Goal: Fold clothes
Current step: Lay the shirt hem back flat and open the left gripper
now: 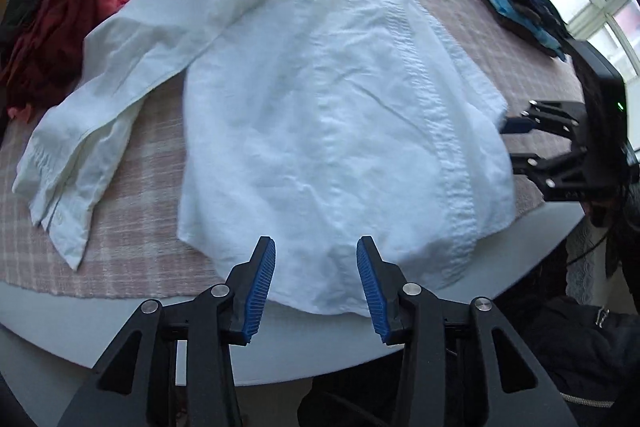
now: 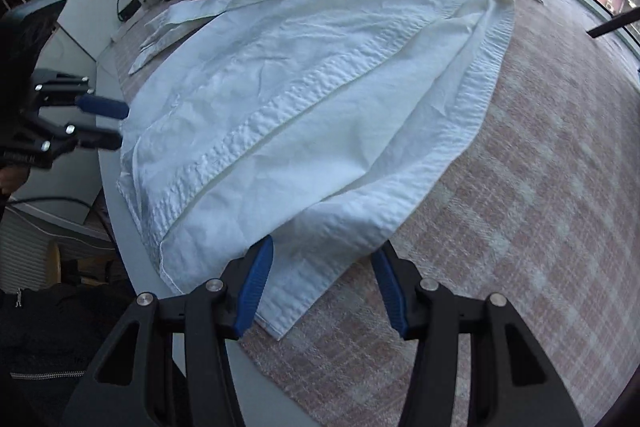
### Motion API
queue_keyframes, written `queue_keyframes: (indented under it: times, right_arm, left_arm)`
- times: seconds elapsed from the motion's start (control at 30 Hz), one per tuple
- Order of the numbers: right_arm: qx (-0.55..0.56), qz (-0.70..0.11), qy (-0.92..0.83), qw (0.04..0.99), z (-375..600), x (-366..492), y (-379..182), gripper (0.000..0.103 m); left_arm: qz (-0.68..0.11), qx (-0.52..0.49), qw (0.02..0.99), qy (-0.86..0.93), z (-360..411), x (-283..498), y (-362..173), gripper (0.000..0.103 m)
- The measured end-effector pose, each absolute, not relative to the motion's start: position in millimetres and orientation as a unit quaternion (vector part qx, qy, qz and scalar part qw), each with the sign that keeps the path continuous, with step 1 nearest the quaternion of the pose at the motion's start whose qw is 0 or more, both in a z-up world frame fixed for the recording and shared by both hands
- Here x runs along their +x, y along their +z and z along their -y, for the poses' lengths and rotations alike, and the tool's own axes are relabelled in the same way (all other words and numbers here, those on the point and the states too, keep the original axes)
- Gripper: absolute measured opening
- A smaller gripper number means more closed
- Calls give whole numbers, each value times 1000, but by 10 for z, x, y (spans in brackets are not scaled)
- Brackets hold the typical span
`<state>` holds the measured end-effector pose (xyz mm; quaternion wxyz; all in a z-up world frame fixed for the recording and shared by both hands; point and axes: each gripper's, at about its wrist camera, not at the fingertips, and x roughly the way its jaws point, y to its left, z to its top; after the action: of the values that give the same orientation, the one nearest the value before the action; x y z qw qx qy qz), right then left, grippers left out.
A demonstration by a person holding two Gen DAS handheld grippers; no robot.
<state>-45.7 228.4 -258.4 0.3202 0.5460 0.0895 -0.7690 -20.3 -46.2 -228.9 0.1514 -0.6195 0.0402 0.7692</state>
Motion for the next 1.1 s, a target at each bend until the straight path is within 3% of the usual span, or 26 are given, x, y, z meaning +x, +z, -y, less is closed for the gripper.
queue_keyframes:
  times: [0.03, 0.07, 0.1, 0.27, 0.53, 0.63, 0.67, 0.7, 0.77, 0.87, 0.93, 0.97, 1.0, 1.1]
  right_arm:
    - [549, -78, -765, 326, -2290, -463, -2577, 37]
    - [553, -67, -762, 331, -2296, -469, -2570, 8]
    - [557, -52, -757, 337, -2308, -479, -2560, 2]
    - [578, 146, -704, 385, -2715, -539, -2226, 2]
    - [638, 49, -728, 247, -2965, -484, -2374, 3]
    - [624, 33, -746, 231, -2967, -461, -2224, 12]
    - [610, 33, -756, 235, -2965, -469, -2121, 22]
    - [598, 44, -760, 248, -2933, -509, -2047, 39]
    - [582, 63, -760, 282, -2780, -626, -1981, 58]
    - [584, 37, -752, 304, -2451, -746, -2123, 57]
    - [596, 1, -744, 302, -2267, -763, -2307, 46]
    - [605, -17, -738, 298, -2205, -765, -2407, 30]
    - [622, -33, -729, 285, -2217, -759, -2502, 21]
    - [637, -5, -719, 279, -2346, -791, -2510, 21]
  left_arm:
    - [-45, -621, 138, 770, 525, -240, -2299, 41]
    - [-50, -620, 130, 773, 572, -262, -2295, 41]
    - [-49, -619, 125, 774, 607, -269, -2278, 41]
    - [-52, -610, 134, 779, 596, -226, -2141, 42]
    - [-76, -606, 194, 767, 152, -30, -2116, 46]
    - [-85, -606, 212, 762, -6, 45, -2115, 47]
    - [-90, -605, 217, 761, -43, 69, -2129, 47]
    - [-93, -606, 220, 759, -92, 73, -2174, 47]
    - [-93, -610, 223, 755, -160, 85, -2239, 47]
    - [-81, -615, 224, 752, -181, 146, -2274, 47]
    - [-82, -615, 224, 751, -211, 208, -2283, 47]
    - [-85, -614, 224, 752, -235, 241, -2286, 47]
    - [-88, -614, 224, 752, -264, 268, -2290, 47]
    - [-103, -610, 225, 753, -429, 261, -2324, 47]
